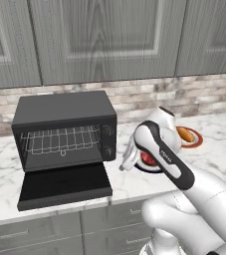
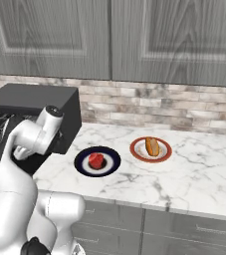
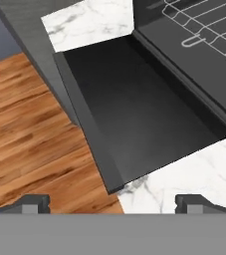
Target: Open the toaster oven door. Place the hotdog bun on the top rack in the toaster oven and place the steak on the bottom rack.
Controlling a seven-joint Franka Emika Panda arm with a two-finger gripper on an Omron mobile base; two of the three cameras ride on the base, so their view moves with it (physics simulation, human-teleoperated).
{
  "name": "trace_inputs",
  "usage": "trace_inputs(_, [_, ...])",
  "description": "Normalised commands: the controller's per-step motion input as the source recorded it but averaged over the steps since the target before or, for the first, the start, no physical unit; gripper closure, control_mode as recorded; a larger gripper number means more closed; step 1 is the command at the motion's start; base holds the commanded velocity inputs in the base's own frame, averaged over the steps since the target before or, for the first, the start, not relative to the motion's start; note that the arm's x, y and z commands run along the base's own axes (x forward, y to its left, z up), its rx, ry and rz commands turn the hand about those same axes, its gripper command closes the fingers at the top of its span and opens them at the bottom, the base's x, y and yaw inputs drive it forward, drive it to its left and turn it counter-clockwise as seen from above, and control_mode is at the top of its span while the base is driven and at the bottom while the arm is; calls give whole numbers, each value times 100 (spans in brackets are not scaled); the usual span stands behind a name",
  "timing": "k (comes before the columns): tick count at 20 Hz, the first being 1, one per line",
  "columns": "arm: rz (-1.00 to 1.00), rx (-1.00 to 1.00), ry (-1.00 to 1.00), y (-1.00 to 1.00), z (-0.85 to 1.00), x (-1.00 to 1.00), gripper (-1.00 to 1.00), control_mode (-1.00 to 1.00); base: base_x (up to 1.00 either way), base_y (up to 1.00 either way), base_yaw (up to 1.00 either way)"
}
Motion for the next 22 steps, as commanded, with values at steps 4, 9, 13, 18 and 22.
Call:
trace_inputs(4, [-4, 5, 22, -20, 35, -4, -100, -100, 0, 0, 0])
trace_inputs(9, [-1, 3, 9, -22, 14, -3, -100, -100, 0, 0, 0])
trace_inputs(13, [0, -8, -2, -5, 2, -23, -100, -100, 0, 0, 0])
trace_inputs(18, [0, -26, -14, 0, 6, -37, -100, -100, 0, 0, 0])
trace_inputs(22, [1, -23, -14, 0, 2, -29, -100, -100, 0, 0, 0])
